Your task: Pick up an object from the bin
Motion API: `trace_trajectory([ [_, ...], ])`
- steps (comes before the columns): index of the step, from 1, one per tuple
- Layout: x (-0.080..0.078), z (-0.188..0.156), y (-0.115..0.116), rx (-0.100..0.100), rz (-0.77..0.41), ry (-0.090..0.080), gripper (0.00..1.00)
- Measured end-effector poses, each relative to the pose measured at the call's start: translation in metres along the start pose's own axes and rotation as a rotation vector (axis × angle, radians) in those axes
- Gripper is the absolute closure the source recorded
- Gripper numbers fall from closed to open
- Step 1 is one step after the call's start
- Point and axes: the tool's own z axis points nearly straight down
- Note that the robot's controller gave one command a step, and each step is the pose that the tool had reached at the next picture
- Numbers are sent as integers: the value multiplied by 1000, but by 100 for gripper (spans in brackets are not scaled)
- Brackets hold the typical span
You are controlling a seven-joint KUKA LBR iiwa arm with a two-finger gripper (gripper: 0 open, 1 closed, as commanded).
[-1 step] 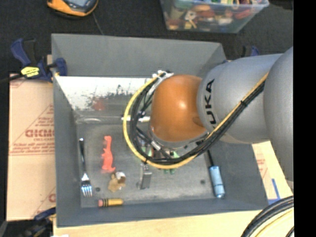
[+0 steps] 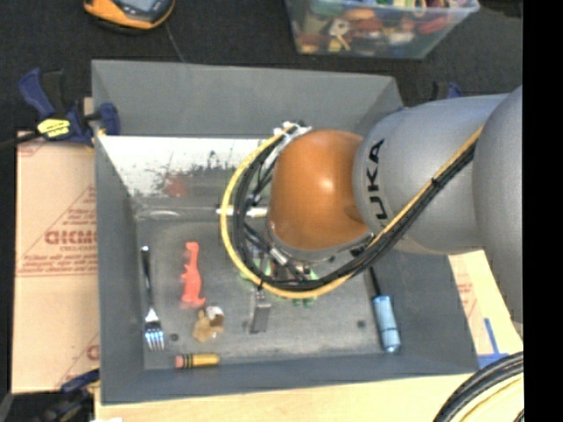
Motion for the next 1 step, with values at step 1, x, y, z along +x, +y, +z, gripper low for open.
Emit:
trace_trajectory([
  [1, 12, 94, 16, 0, -383, 4, 0],
])
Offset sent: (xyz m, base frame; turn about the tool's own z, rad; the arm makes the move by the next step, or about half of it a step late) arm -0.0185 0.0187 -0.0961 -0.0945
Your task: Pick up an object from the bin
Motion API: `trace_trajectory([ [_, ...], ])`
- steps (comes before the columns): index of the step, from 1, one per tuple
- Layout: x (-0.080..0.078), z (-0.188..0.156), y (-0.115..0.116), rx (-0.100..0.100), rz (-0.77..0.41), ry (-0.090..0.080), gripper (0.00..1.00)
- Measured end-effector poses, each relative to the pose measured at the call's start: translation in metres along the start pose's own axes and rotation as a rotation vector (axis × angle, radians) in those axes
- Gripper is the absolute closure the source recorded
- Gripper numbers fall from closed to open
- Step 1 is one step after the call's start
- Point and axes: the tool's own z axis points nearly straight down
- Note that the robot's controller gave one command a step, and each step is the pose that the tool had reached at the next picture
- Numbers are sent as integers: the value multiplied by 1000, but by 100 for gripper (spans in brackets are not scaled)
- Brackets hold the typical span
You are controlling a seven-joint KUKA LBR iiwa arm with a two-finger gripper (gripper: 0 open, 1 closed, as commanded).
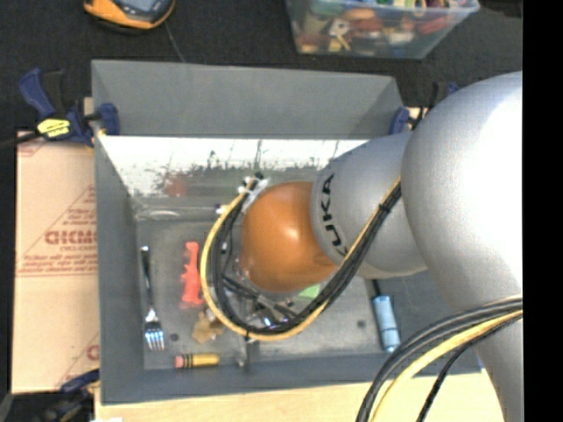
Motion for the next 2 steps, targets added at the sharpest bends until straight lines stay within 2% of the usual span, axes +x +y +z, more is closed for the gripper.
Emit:
trace_trajectory([
  [1, 4, 1, 4, -1, 288, -5, 0],
  [2, -7, 1, 30, 1, 28, -14, 0],
])
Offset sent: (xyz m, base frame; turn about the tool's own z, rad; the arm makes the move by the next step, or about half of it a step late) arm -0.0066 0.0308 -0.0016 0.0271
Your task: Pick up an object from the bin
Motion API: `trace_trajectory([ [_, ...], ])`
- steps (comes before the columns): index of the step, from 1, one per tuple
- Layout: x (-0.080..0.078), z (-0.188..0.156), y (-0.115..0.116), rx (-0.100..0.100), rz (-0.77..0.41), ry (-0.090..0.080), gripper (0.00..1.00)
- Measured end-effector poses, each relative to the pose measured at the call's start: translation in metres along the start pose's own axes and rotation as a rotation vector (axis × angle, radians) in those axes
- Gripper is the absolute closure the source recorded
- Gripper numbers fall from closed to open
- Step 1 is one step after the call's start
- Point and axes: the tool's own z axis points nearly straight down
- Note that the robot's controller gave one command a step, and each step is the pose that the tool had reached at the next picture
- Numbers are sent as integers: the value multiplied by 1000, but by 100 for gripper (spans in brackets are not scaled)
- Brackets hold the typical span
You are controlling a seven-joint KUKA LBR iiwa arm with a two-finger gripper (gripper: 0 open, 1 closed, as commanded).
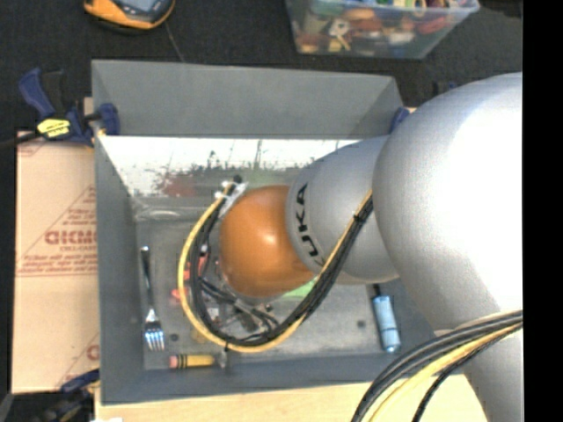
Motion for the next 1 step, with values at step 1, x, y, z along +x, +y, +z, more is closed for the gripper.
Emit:
trace_trajectory([
  [1, 5, -2, 0, 2, -182, -9, 0],
])
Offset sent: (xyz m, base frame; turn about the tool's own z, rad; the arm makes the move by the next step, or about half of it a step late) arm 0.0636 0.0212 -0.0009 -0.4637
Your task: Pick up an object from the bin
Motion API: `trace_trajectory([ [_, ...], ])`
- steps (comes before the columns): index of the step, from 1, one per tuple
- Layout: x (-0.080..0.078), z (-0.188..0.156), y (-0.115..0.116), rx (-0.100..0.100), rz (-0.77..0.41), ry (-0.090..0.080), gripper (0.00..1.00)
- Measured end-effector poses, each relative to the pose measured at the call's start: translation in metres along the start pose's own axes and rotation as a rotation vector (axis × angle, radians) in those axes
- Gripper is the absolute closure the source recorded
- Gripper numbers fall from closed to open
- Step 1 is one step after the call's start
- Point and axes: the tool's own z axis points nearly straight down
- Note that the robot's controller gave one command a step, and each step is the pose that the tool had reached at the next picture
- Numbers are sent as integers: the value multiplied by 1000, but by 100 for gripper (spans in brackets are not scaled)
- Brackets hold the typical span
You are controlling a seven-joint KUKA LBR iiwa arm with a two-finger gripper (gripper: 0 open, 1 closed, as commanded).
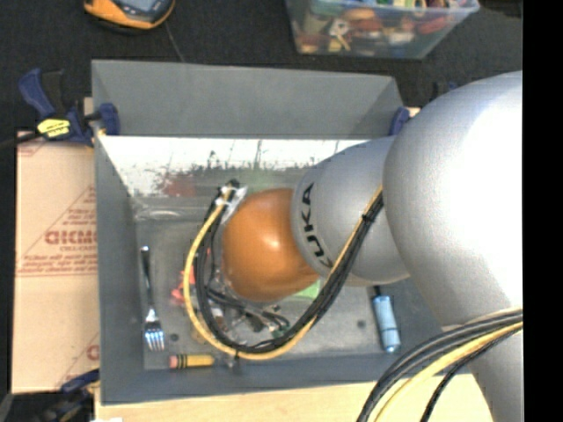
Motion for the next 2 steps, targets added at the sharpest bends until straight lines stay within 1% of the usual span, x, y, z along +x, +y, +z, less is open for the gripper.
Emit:
trace_trajectory([
  [1, -72, 3, -16, -4, -277, 5, 100],
  [2, -72, 3, -16, -4, -277, 5, 100],
])
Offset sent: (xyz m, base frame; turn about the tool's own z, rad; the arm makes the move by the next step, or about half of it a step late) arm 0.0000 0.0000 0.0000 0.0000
